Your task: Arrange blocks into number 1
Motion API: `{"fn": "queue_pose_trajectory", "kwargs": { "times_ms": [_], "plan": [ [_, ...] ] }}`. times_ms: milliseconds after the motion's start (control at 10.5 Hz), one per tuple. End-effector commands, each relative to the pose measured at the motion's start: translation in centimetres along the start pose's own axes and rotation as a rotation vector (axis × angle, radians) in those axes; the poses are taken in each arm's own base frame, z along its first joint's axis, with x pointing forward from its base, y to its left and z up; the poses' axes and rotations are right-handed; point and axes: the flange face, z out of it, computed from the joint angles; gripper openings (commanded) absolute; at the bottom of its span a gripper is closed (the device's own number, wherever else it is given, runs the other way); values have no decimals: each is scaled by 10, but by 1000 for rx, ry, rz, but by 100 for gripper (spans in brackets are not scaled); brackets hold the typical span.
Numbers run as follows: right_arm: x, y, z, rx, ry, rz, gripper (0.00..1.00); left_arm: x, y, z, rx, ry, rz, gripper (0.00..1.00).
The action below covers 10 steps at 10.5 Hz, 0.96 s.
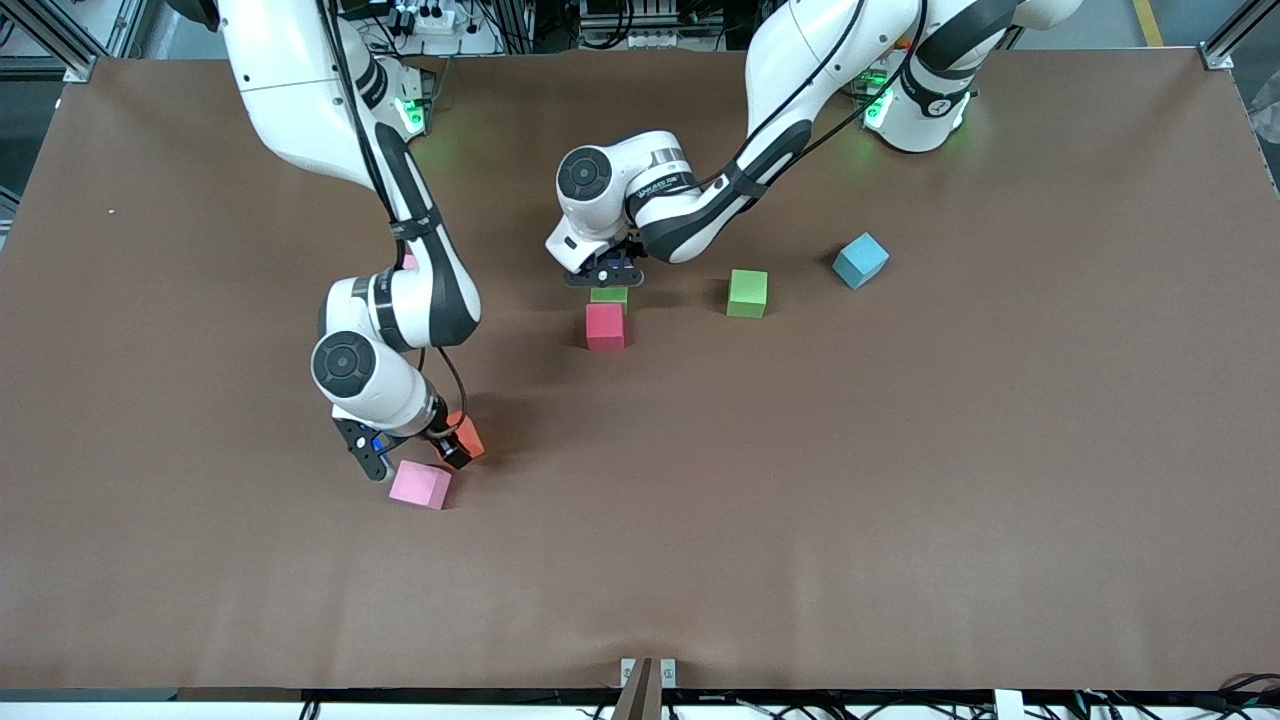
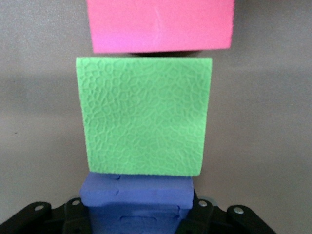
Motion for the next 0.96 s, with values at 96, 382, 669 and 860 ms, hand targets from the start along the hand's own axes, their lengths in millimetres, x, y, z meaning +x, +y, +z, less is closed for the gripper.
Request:
{"fn": "queue_pose_trajectory", "kwargs": {
  "times_ms": [96,382,669,860],
  "plan": [
    [-1,7,8,-8,-8,16,96,6,8,-1,-1,34,19,0],
    [1,7,12,1,-15,35,89,5,10,-6,-3,47,32,100],
    [4,7,10,13,-15,41,84,4,8,-21,2,58,16,100],
    [10,8,9,14,-10,33,84,4,1,-46,43,66,7,100]
  ]
}}
